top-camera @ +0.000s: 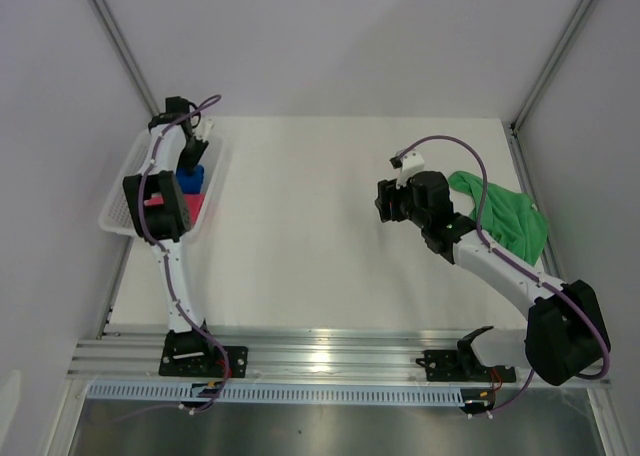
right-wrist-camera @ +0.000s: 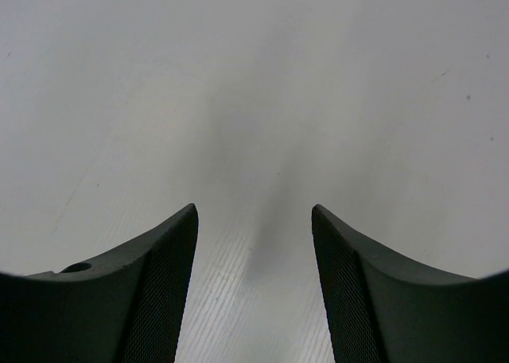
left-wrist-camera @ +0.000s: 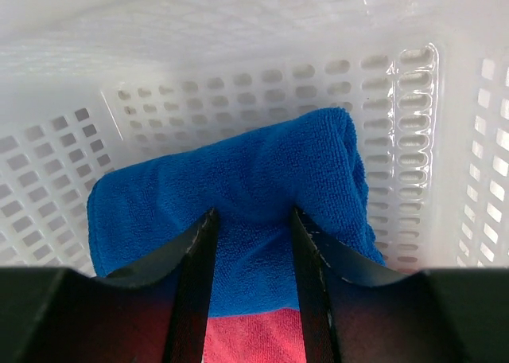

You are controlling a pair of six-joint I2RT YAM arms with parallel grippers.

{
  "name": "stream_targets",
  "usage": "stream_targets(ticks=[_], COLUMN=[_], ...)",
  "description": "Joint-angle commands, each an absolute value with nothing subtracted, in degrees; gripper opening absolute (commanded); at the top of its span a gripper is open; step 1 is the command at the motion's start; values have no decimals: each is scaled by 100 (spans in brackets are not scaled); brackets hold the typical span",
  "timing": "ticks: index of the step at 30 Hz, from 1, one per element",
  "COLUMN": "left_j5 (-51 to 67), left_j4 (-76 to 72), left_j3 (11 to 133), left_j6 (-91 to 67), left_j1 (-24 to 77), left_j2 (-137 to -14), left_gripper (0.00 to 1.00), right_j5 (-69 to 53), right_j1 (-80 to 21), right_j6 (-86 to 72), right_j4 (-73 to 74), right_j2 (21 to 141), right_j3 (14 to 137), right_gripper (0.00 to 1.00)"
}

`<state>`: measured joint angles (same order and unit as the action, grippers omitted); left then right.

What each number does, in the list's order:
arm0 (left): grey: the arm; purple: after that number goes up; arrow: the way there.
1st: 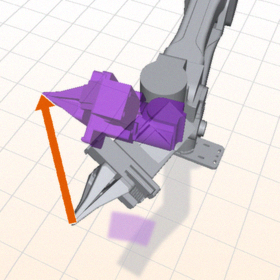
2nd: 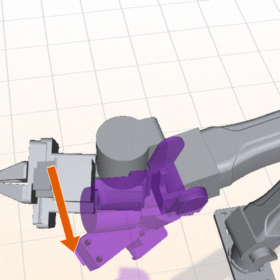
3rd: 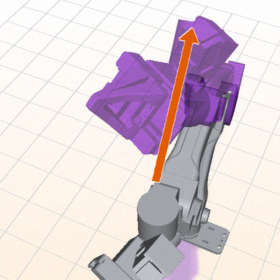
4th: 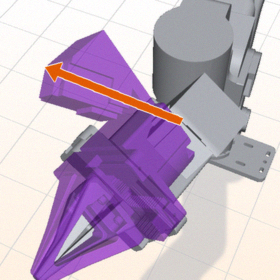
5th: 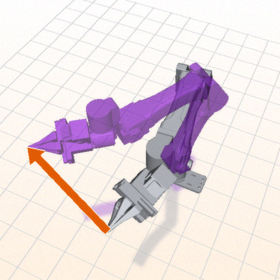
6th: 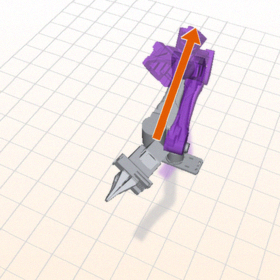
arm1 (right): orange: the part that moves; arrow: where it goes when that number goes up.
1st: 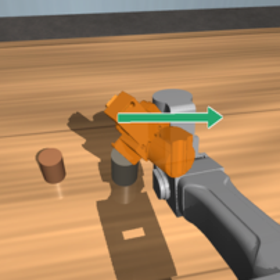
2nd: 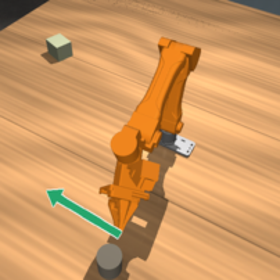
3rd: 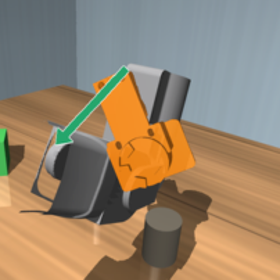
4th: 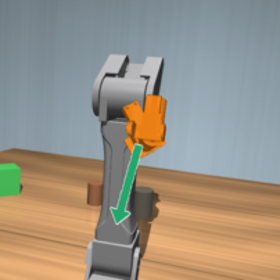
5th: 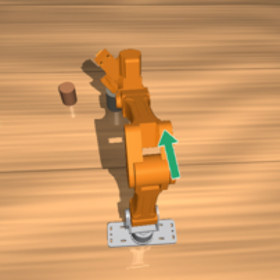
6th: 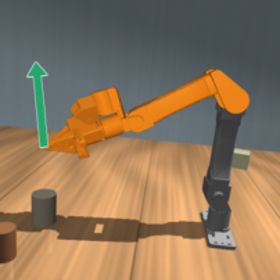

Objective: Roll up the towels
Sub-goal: Place the rolled towel into the container

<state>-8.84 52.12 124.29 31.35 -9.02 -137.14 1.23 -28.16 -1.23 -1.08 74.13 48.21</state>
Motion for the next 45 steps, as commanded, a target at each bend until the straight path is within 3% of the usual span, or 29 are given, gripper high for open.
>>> stream_targets(ticks=[1,10,23,40,45], left_j5=[-440,-246,-44,-158,0], left_j4=[5468,5493,5125,5765,5968], left_j3=[12201,11505,11803,12910,12404], left_j6=[3260,3340,3067,2857,2883], left_j1=[-905,-940,-879,-800,-844], left_j2=[-13439,-12929,-12577,-13780,-13677], left_gripper=[45,43,45,50,48], right_j5=[132,176,202,193,220], right_j1=[-2821,-2813,-2795,-2874,-2883], right_j6=[-26,-26,-202,-220,-176], right_j4=[-194,-167,-211,-290,-290], right_j2=[7435,7374,7233,7225,7233], right_j3=[4992,4948,4807,4843,4852], right_gripper=[63,63,64,64,64])
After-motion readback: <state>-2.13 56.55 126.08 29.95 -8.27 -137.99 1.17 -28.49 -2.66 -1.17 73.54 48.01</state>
